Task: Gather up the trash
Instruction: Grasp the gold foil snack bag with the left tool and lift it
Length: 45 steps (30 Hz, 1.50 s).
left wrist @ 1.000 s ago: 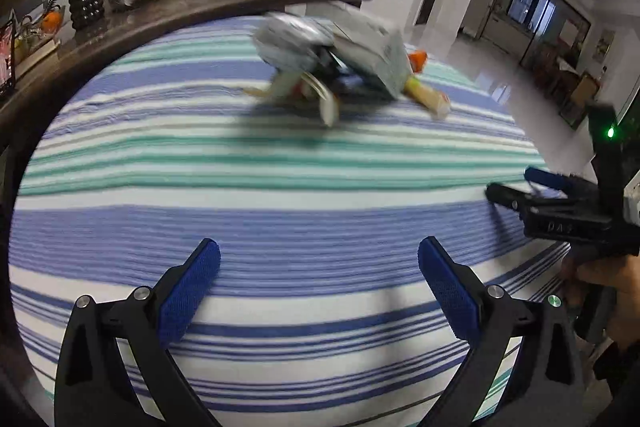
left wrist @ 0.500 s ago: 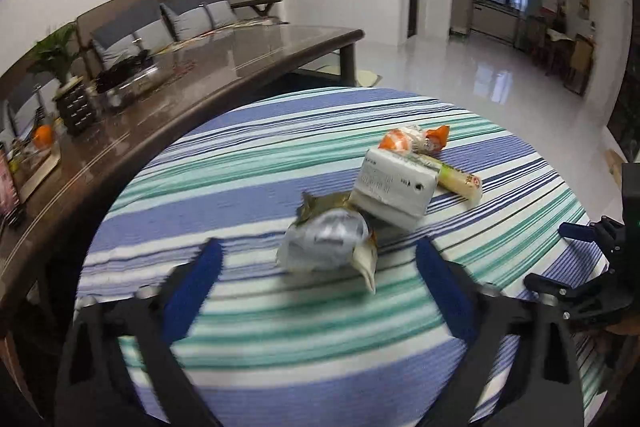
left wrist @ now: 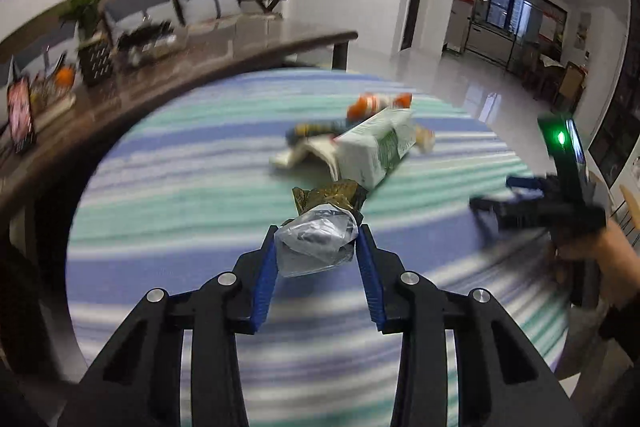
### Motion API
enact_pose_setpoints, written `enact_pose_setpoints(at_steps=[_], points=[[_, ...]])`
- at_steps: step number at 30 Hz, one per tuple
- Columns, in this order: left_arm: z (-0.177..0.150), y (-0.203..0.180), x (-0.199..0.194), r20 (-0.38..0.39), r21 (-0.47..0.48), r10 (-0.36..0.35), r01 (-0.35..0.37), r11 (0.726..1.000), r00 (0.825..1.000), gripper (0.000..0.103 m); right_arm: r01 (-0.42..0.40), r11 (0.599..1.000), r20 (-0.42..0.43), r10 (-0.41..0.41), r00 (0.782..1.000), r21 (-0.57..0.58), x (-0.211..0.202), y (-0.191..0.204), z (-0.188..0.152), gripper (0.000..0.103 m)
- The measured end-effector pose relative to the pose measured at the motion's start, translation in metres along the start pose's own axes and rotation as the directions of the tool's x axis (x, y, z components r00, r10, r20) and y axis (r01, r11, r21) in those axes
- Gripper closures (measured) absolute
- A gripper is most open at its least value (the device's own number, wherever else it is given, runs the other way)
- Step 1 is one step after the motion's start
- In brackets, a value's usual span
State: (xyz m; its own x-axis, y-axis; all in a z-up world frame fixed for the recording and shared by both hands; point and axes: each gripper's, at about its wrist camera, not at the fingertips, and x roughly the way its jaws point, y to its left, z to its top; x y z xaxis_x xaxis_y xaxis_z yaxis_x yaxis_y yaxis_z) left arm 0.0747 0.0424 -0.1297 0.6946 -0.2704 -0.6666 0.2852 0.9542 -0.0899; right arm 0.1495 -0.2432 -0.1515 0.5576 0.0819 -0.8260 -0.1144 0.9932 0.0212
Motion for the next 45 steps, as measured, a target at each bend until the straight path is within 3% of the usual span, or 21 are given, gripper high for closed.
enact_pose_setpoints(at_steps=[5,7,8,9,18,28,45], points=[[-0.021,0.005,0.014,-0.042,-0.04,-0.007,0.005,0.999,0.999,0.057,0.0,1.0,0.0,0.0,1.0,0.0,0.0,-0.001,0.0,0.005],[-0.021,0.007,0.017,-0.039,-0.044,-0.013,0.011,0.999,0.999,0.042,-0.001,1.0,0.0,0.001,1.0,0.0,0.0,-0.001,0.0,0.005],[-0.021,0.007,0.019,-0.043,-0.04,-0.015,0.013,0.999,0.999,0.023,-0.001,1.0,0.0,0.001,1.0,0.0,0.0,0.0,0.0,0.005],[-0.019,0.008,0.022,-0.048,-0.037,-0.017,0.016,0.999,0.999,0.011,-0.001,1.0,0.0,0.001,1.0,0.0,0.0,-0.001,0.0,0.005],[-0.018,0.011,0.051,-0.178,-0.043,-0.01,0.002,0.999,0.984,0.007,-0.001,1.0,0.0,0.001,1.0,0.0,0.0,0.0,0.0,0.005],[-0.02,-0.003,0.058,-0.213,0.044,0.071,-0.063,0.997,0.975,0.005,-0.001,1.0,0.0,0.001,1.0,0.0,0.0,-0.001,0.0,0.005],[-0.02,-0.002,0.058,-0.212,0.04,0.07,-0.063,0.997,0.975,0.005,-0.001,1.0,-0.001,0.001,1.0,0.0,-0.001,-0.001,0.0,0.005]])
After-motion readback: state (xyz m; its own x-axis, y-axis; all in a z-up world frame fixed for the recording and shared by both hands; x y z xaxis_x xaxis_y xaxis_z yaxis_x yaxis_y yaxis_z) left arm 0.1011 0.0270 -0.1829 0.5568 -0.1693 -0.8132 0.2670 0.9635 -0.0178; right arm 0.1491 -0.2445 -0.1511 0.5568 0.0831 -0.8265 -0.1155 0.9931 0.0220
